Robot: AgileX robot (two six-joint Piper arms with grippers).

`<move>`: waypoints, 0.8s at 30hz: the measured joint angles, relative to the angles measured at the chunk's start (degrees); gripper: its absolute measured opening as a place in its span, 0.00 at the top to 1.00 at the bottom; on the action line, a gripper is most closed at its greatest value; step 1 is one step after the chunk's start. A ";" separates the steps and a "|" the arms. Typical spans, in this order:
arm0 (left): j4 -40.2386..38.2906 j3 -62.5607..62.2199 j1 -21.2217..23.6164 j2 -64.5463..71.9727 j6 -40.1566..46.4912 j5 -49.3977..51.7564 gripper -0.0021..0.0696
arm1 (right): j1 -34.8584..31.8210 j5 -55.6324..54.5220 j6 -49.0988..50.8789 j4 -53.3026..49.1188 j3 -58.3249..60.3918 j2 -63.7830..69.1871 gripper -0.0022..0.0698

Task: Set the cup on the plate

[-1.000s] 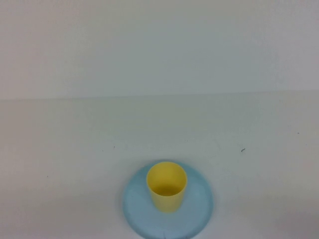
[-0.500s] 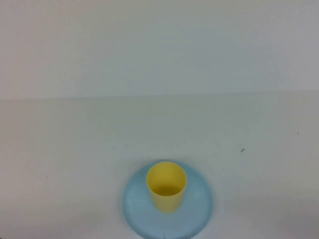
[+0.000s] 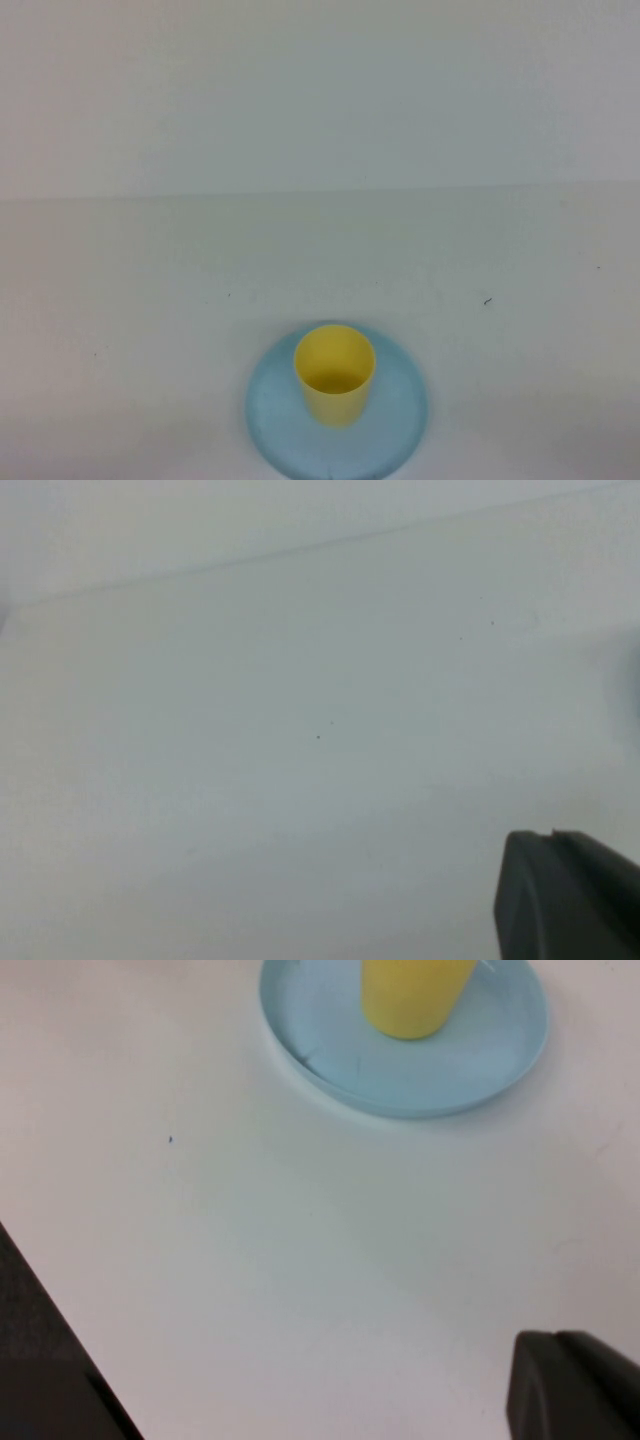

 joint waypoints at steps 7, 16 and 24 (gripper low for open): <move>0.00 0.00 1.52 0.00 0.00 0.00 0.97 | 0.00 0.00 0.00 -0.03 0.00 0.00 0.97; 0.00 0.00 1.52 0.00 0.00 0.13 0.97 | 0.00 0.00 0.00 -0.03 0.00 0.00 0.97; 0.00 0.00 1.52 0.00 0.00 0.13 0.97 | 0.00 0.00 -0.39 -0.28 0.00 -0.70 0.97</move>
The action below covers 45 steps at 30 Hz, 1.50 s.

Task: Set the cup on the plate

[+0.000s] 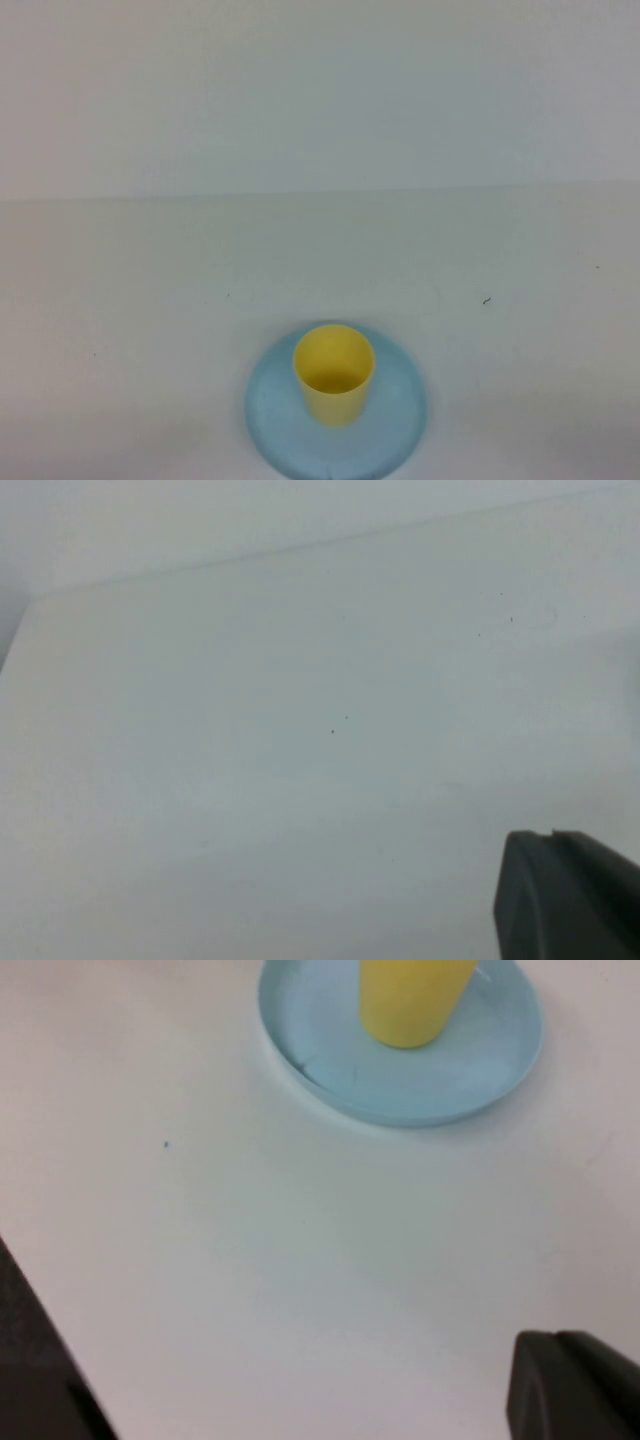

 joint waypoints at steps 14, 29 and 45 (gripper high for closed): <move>0.14 0.00 0.00 0.00 0.00 0.12 0.97 | -33.54 -34.52 -5.34 7.10 11.74 -5.48 0.97; 0.14 0.00 0.00 0.00 0.00 0.12 0.97 | -40.38 -32.43 -7.56 9.37 23.44 -22.00 0.97; 0.14 0.00 0.00 0.00 0.00 0.12 0.97 | -40.38 -18.83 -5.98 8.44 23.44 -22.86 0.97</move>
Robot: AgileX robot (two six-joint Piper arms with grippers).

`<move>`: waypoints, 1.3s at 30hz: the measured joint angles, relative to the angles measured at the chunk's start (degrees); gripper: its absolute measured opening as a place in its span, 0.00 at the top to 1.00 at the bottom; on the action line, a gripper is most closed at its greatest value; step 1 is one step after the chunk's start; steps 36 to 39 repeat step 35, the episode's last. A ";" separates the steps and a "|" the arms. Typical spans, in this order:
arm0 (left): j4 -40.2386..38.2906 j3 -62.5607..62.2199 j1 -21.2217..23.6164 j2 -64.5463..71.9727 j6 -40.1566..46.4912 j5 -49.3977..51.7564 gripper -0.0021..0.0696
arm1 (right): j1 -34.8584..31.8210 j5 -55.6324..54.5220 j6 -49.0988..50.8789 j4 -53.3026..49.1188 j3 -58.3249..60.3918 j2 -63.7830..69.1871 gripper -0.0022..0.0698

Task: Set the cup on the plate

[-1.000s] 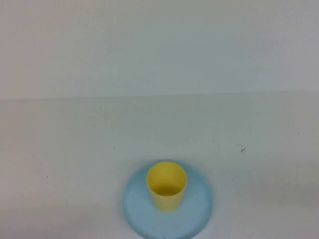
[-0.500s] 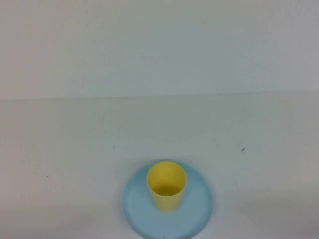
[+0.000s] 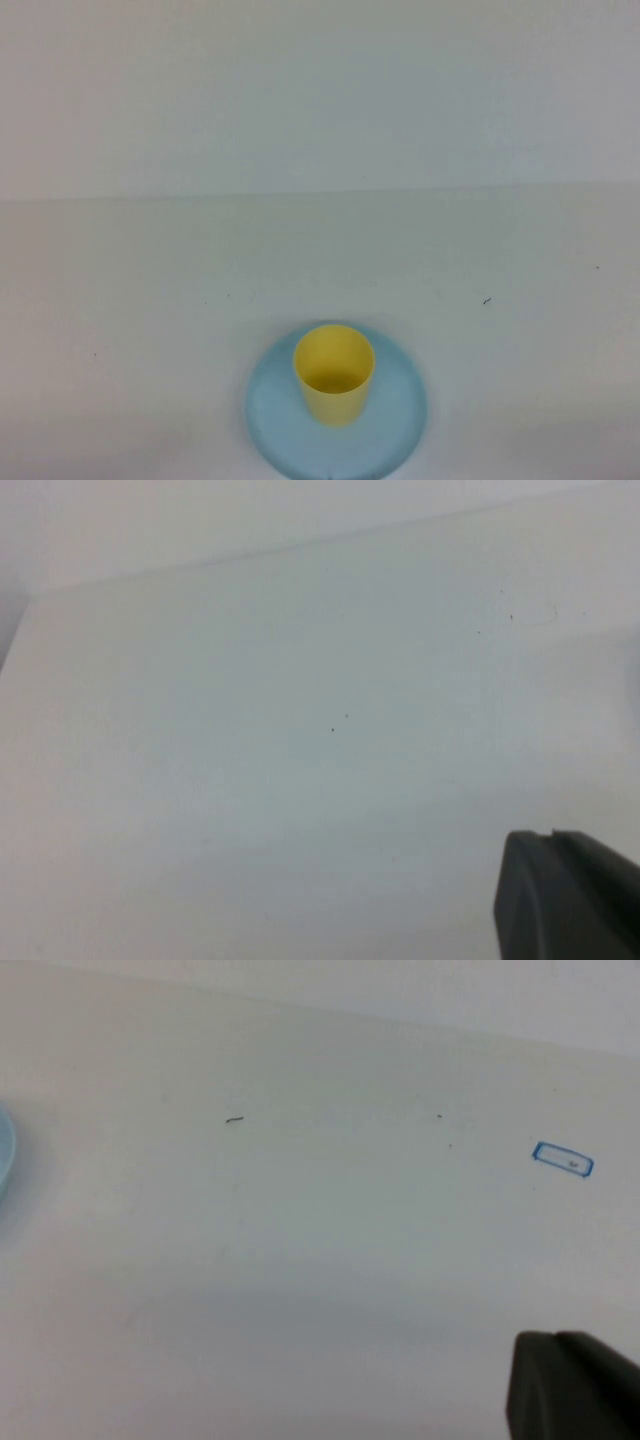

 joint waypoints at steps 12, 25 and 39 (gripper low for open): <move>0.09 0.00 0.00 0.00 0.00 0.00 0.97 | 0.00 -0.93 17.09 -16.39 0.00 -0.34 0.97; 0.09 0.00 0.00 0.00 0.00 0.00 0.97 | 0.00 -0.91 19.76 -20.49 0.00 -0.34 0.97; 0.09 0.00 0.00 0.00 0.00 0.00 0.97 | -0.09 -0.80 19.88 -20.49 0.00 -0.34 0.97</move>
